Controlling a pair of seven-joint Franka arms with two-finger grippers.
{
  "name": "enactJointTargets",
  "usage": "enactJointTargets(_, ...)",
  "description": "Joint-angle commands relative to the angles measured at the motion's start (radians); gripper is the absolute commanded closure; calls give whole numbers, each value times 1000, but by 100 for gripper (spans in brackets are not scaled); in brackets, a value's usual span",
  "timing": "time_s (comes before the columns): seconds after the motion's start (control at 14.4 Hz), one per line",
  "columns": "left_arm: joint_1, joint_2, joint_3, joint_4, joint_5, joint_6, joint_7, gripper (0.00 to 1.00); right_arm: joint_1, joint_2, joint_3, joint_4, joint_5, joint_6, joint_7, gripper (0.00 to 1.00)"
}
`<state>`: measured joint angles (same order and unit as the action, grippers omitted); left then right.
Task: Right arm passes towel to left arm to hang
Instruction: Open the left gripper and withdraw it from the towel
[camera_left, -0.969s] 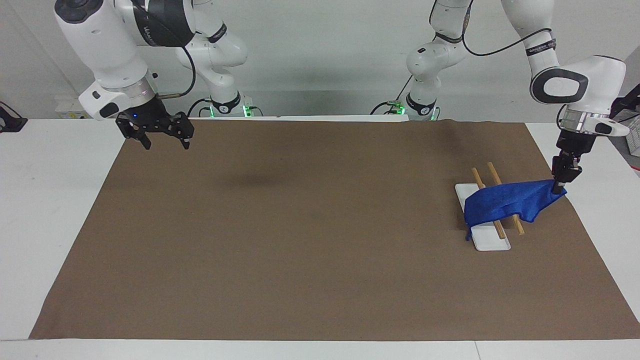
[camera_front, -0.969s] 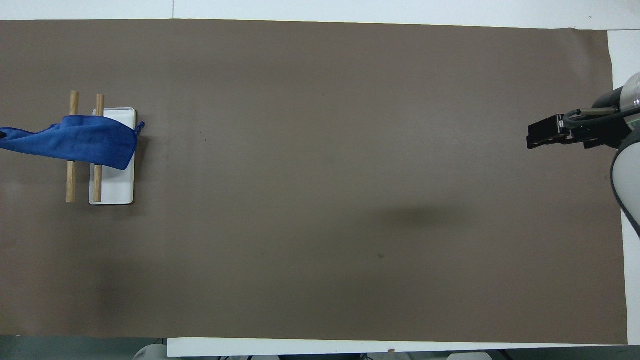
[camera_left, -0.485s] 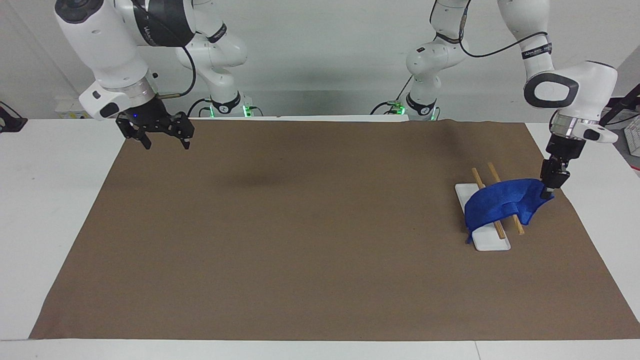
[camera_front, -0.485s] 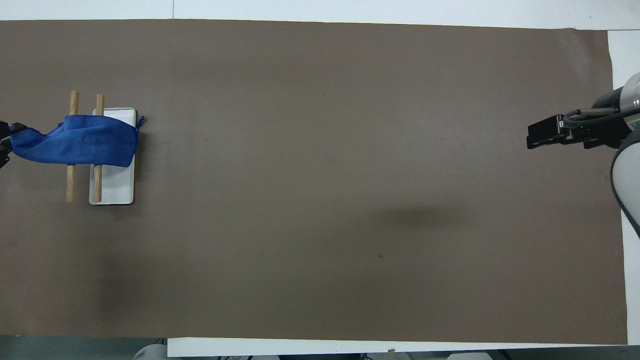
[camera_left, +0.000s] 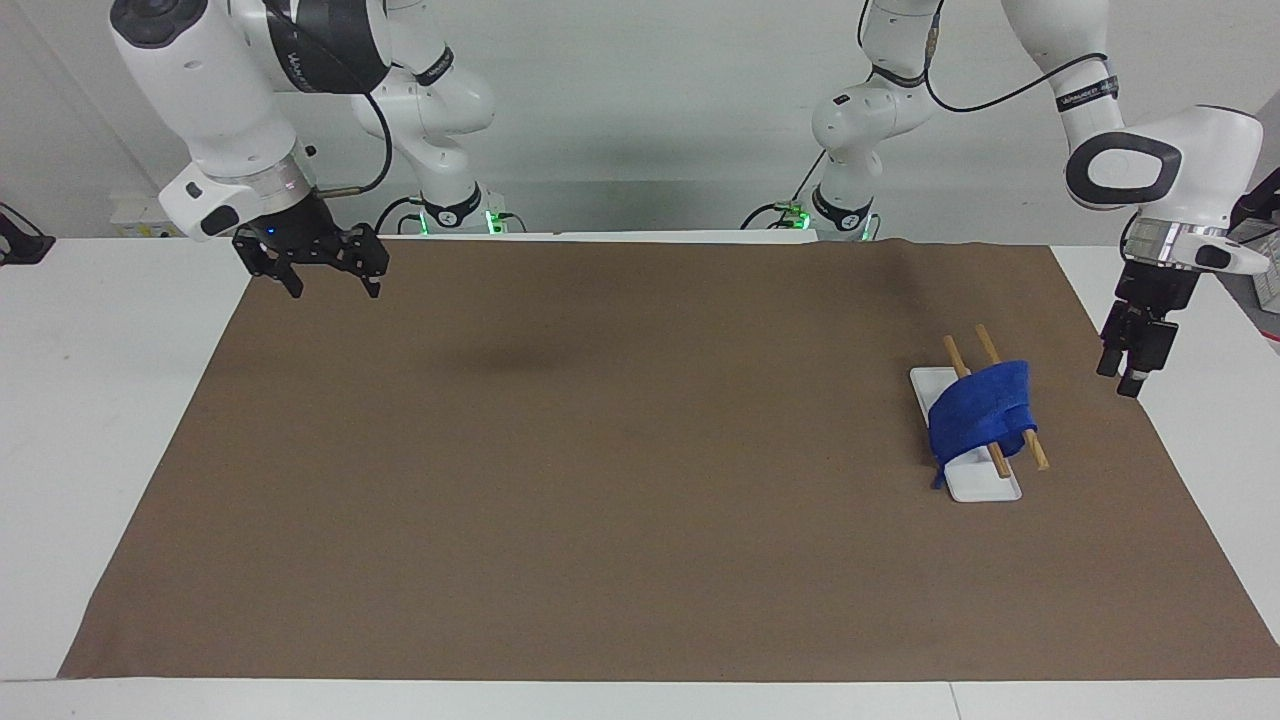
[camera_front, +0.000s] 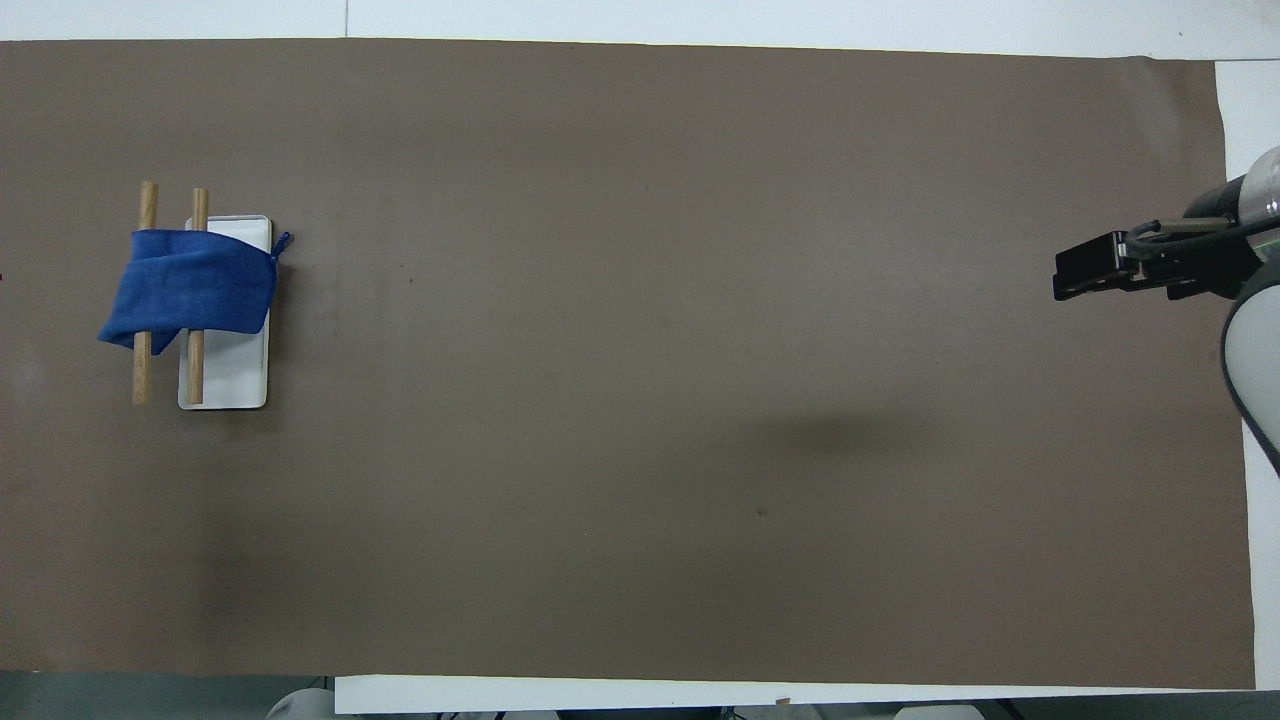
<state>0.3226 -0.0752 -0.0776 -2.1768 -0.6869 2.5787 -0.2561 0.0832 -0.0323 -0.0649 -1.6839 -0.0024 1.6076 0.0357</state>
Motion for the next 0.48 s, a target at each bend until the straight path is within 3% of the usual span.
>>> enactJointTargets(0.0,7,61,2,110,20,-70,-18,0,-13,-26,7,-26,9,-5,-20,0)
enactJointTargets(0.07,7,77,4,153,29,-104,-18,0,-13,-26,7,-26,9,-5,-19,0)
enactJointTargets(0.42,6,137,2,368,349,-355,-150,0,-14,-25,-3,-26,4,8,-68,0)
